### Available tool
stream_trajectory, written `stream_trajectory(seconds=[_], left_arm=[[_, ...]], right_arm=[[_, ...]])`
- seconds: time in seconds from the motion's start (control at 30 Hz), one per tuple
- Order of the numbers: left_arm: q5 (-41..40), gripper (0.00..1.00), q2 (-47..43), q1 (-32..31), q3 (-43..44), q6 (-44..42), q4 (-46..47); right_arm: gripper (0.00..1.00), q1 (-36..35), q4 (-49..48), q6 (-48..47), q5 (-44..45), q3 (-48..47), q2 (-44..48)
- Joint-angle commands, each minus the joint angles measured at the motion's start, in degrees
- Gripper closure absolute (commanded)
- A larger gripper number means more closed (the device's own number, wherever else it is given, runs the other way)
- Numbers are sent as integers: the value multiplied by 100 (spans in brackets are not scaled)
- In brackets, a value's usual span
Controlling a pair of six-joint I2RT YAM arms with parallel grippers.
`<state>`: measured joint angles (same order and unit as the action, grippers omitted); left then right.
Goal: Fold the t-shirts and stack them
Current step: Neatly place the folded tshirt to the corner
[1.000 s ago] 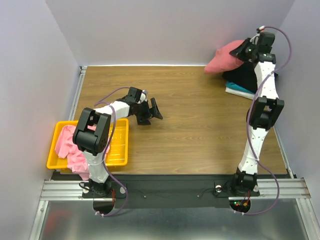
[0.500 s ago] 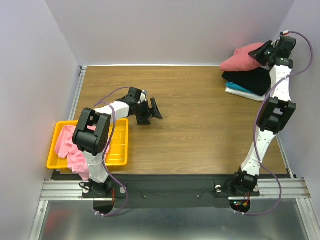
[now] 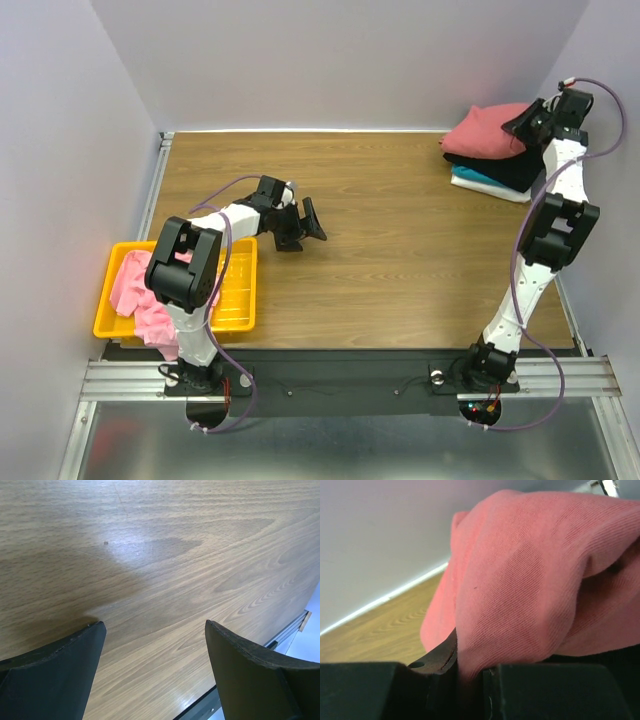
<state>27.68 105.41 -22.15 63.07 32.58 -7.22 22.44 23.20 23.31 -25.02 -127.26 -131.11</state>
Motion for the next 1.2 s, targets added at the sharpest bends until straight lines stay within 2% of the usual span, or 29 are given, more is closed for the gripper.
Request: stream_trajectory(seconds=[0.0, 0.07, 0.1, 0.13, 0.17, 0.23, 0.27, 0.33, 0.63, 0.77, 0.87, 1.03, 1.13, 1.17], left_arm=[[-325, 5, 279, -158, -462, -120, -1071], [-334, 5, 253, -158, -471, -120, -1088], [-368, 5, 235, -167, -462, -111, -1097], [-377, 5, 226, -167, -453, -111, -1106], [-395, 5, 174, -167, -445, -94, -1114], [-421, 5, 138, -167, -392, -85, -1141], [-430, 5, 121, -167, -366, -76, -1150], [-448, 5, 77, -167, -304, -50, -1167], [-606, 5, -143, -167, 21, -50, -1308], [-738, 5, -354, -167, 170, -111, -1325], [-843, 5, -652, -167, 259, -173, -1325], [-1028, 5, -1030, -184, 285, -190, -1229], [-1238, 5, -1328, -254, 337, -217, -1220], [-1239, 5, -1390, -281, 338, -208, -1220]], right_arm=[[99, 33, -387, -520, 338, 280, 534], [87, 33, -395, -590, 444, 368, 569], [77, 33, -395, -626, 558, 395, 586], [48, 33, -387, -669, 629, 404, 604], [36, 33, -387, -696, 699, 413, 621], [22, 33, -387, -749, 962, 439, 735], [10, 33, -387, -827, 1059, 439, 779], [0, 33, -378, -968, 1332, 509, 972], [0, 33, -378, -1399, 2307, 1544, 2150], [0, 33, -360, -1373, 2449, 2125, 2765], [0, 33, -342, -1164, 2213, 2599, 3310], [0, -46, -369, -365, 1158, 3277, 4031], [0, -414, -466, -204, 1025, 4118, 4435], [0, -572, -466, -213, 1025, 4122, 4532]])
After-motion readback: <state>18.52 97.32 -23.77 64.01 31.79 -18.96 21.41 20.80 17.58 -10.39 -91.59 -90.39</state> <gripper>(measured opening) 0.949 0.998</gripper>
